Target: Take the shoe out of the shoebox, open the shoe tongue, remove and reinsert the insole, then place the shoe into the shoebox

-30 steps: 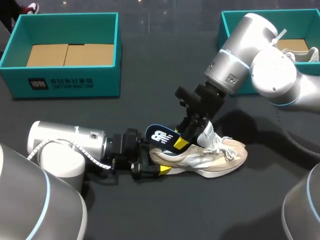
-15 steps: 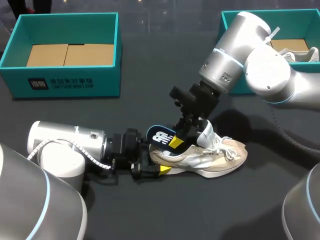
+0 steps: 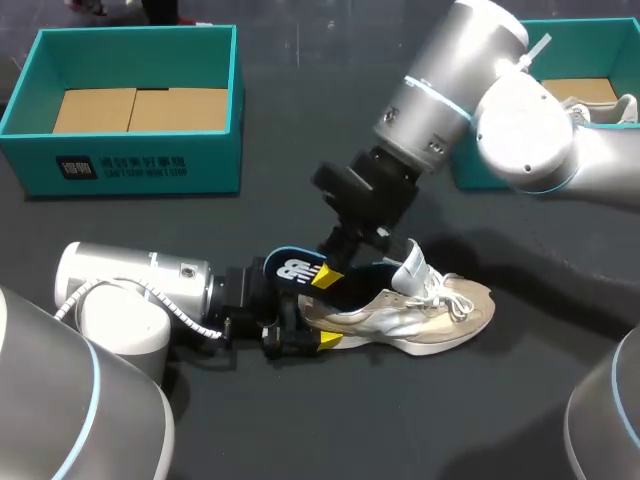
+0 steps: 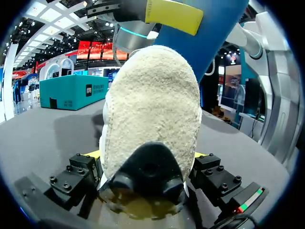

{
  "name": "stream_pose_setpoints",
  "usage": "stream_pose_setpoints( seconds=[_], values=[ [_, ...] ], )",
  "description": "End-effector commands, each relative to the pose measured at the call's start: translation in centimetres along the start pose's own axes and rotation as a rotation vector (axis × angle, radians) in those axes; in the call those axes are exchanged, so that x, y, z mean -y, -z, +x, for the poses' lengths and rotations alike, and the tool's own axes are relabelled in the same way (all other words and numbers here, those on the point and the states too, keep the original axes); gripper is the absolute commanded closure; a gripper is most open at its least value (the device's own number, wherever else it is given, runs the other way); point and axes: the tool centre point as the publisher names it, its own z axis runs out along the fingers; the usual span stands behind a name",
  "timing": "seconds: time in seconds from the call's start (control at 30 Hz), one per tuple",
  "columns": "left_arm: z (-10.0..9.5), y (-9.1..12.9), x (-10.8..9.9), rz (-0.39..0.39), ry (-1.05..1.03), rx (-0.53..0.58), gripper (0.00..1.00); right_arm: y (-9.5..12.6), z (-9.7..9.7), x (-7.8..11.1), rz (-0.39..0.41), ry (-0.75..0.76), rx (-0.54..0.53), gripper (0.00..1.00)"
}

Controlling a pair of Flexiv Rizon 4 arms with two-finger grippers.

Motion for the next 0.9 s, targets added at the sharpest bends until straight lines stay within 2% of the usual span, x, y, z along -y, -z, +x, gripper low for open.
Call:
stream_pose_setpoints(
  seconds=[0.03, 0.33, 0.37, 0.43, 0.63, 0.67, 0.73, 0.77, 0.9],
  values=[
    [0.1, 0.1, -0.2, -0.001, -0.001, 0.000, 1.00, 0.3, 0.5, -0.4, 0.021, -0.003, 0.012, 1.00],
    [0.1, 0.1, -0.2, -0.001, -0.001, 0.000, 1.00, 0.3, 0.5, -0.4, 0.021, -0.003, 0.012, 1.00],
    [0.1, 0.1, -0.2, -0.001, -0.001, 0.000, 1.00, 0.6, 0.6, -1.0, 0.006, 0.022, 0.018, 1.00],
    [0.1, 0.1, -0.2, -0.001, -0.001, 0.000, 1.00, 1.2, 0.8, -1.8, 0.005, 0.029, 0.026, 1.00],
    [0.1, 0.1, -0.2, -0.001, -0.001, 0.000, 1.00, 5.0, 3.1, -4.8, -0.049, 0.096, 0.055, 1.00],
    [0.1, 0.1, -0.2, -0.001, -0.001, 0.000, 1.00, 6.1, 3.7, -5.5, -0.136, 0.138, 0.028, 1.00],
    [0.1, 0.1, -0.2, -0.001, -0.001, 0.000, 1.00, 7.7, 4.4, -6.6, -0.163, 0.156, -0.004, 1.00],
    [0.1, 0.1, -0.2, -0.001, -0.001, 0.000, 1.00, 8.3, 4.9, -7.4, -0.172, 0.214, -0.011, 1.00],
    [0.1, 0.1, -0.2, -0.001, -0.001, 0.000, 1.00, 8.3, 4.9, -7.4, -0.172, 0.214, -0.011, 1.00]
  ],
)
